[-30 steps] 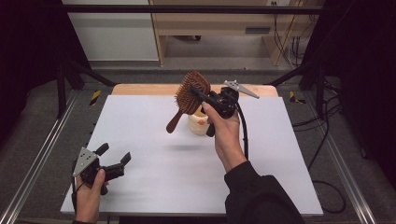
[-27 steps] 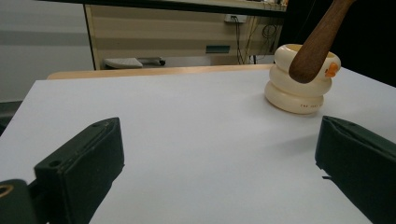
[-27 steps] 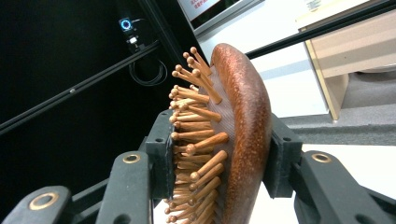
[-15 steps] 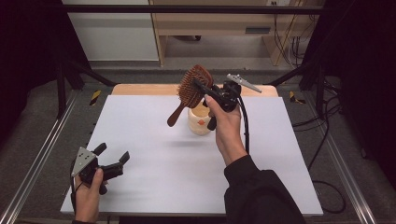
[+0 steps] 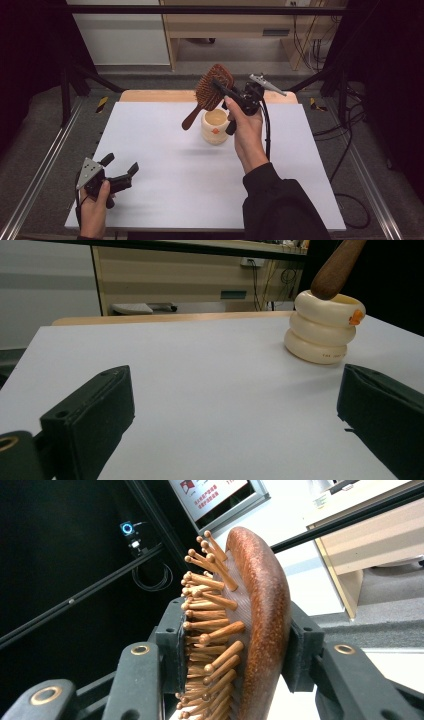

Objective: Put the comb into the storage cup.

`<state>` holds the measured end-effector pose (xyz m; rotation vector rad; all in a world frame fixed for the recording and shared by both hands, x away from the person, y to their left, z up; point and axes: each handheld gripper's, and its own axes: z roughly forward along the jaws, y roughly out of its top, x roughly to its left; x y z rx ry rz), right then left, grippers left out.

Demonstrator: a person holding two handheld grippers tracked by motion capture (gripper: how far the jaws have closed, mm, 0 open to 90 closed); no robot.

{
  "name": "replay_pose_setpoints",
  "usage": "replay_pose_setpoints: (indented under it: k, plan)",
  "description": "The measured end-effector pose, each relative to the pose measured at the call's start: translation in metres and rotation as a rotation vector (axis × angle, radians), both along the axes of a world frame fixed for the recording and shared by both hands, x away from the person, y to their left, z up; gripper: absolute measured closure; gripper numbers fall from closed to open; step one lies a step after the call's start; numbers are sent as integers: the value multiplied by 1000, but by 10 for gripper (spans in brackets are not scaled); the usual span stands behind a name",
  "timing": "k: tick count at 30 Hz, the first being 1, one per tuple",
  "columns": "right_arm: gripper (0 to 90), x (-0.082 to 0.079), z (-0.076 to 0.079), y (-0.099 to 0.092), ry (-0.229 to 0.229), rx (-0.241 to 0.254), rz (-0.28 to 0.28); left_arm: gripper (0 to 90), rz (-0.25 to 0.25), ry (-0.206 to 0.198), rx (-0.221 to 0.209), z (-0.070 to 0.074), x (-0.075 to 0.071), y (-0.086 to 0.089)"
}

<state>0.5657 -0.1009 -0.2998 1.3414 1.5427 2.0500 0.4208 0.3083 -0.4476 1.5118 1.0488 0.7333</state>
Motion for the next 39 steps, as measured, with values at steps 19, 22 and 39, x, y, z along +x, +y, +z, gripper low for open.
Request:
replay_pose_setpoints:
  k: [19,22,39]
  plan:
    - [539,3,5,-16,-3,23,-38,19,-2,1,1,-1,0,0]
    - [539,3,7,-18,-6,30,-45,19,-3,1,1,-1,0,0]
    - [538,5,17,-34,-19,32,-81,20,-8,1,13,-1,1,-1]
